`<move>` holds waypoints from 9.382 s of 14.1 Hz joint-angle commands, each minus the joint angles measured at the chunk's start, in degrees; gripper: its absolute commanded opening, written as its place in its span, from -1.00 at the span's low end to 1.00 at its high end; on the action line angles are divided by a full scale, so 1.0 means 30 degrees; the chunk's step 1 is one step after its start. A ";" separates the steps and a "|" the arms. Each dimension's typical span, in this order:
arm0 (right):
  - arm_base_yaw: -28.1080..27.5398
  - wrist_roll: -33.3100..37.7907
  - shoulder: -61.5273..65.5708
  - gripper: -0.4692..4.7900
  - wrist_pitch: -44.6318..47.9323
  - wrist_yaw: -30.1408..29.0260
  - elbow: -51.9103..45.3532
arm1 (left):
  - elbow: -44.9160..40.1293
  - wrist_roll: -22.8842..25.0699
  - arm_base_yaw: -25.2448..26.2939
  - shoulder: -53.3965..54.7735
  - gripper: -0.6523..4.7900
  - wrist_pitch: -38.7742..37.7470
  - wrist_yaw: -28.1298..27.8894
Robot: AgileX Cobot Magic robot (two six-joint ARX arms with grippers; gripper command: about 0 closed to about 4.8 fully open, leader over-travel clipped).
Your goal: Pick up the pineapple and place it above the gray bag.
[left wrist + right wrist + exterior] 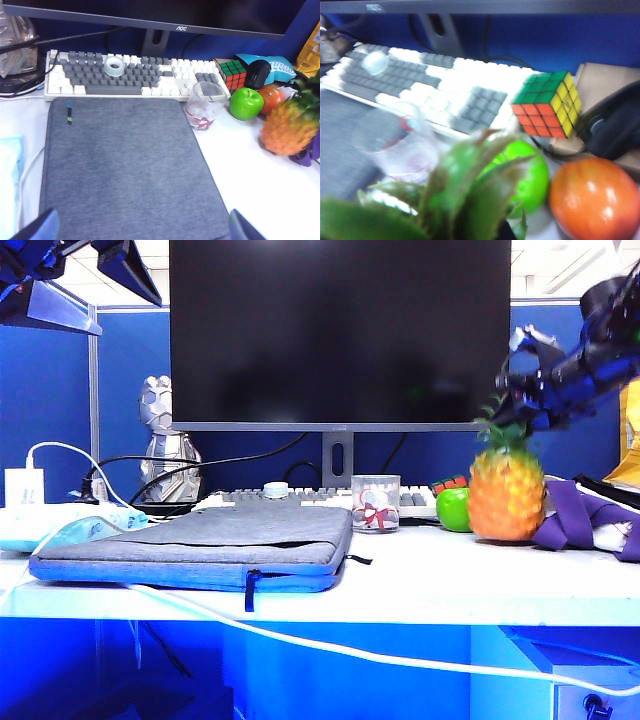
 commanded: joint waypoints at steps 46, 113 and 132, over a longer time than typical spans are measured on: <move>1.1227 -0.3563 0.6280 1.00 -0.1953 -0.0131 0.9158 | 0.0590 0.1290 0.3993 -0.1158 1.00 -0.2259 0.0211; 0.4262 0.0605 -3.8971 -0.81 -0.0860 1.1380 -3.0002 | -1.5220 0.0947 0.4007 -2.3627 -0.53 -0.4087 -0.5850; 0.4291 0.2062 -3.8985 -0.82 -0.0758 1.2240 -3.0053 | -1.5234 0.0816 0.4007 -2.3627 -0.46 -0.3993 -0.5005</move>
